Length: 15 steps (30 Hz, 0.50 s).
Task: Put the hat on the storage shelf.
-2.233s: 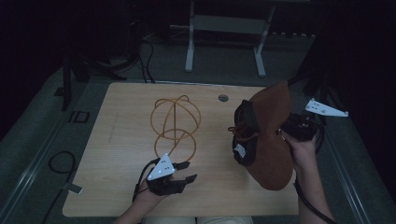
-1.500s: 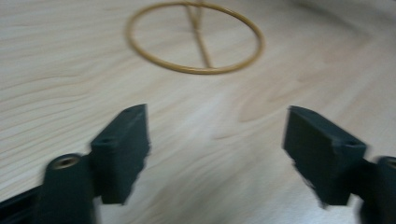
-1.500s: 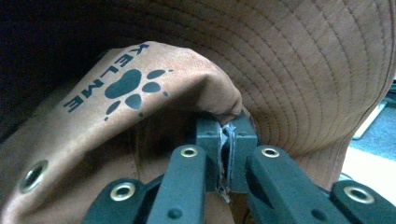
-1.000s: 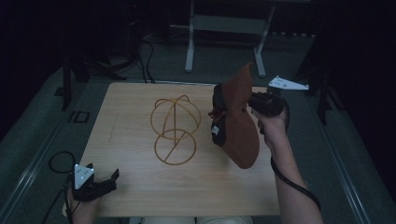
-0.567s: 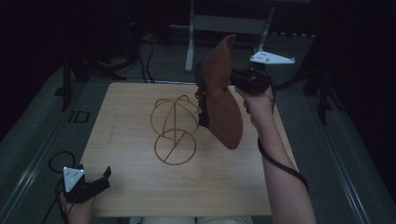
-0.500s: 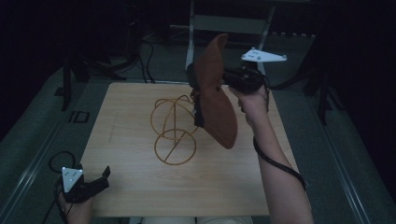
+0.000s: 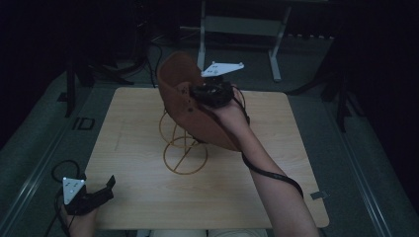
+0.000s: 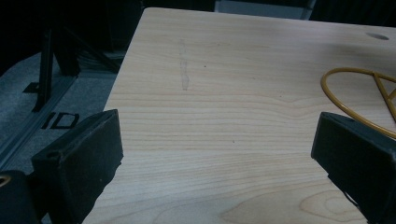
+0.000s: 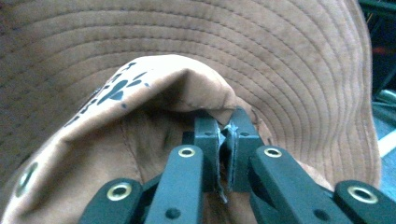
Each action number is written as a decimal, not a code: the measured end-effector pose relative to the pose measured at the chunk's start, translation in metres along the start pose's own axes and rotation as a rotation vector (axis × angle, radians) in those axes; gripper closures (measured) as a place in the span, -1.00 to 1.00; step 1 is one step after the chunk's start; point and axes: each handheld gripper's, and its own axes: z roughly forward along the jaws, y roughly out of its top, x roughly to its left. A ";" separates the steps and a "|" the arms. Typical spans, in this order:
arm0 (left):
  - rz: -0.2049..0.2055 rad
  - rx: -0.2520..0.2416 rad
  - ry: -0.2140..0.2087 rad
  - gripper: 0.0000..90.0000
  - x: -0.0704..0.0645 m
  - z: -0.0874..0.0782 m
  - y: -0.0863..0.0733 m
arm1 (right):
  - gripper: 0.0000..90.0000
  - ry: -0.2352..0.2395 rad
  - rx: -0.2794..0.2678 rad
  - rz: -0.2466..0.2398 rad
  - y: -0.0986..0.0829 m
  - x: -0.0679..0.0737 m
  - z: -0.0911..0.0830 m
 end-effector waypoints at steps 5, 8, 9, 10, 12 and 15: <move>-0.006 0.009 -0.018 -0.94 0.000 0.001 -0.001 | 0.77 0.015 0.047 -0.027 -0.006 0.008 0.014; -0.013 0.004 -0.020 -0.94 0.000 0.001 -0.001 | 0.16 0.041 0.056 0.002 -0.007 0.009 0.017; -0.013 0.004 -0.020 -0.94 0.000 0.001 -0.001 | 0.02 0.089 0.055 0.022 -0.007 0.008 0.017; -0.015 0.001 -0.022 -0.94 0.000 0.001 -0.001 | -0.09 0.107 0.069 0.028 -0.008 0.010 0.019; -0.016 0.001 -0.022 -0.94 0.000 0.001 -0.001 | -0.36 0.085 0.098 -0.029 -0.011 0.017 0.025; -0.022 -0.003 -0.024 -0.94 0.000 0.001 -0.001 | -0.54 0.067 0.103 -0.064 -0.015 0.027 0.029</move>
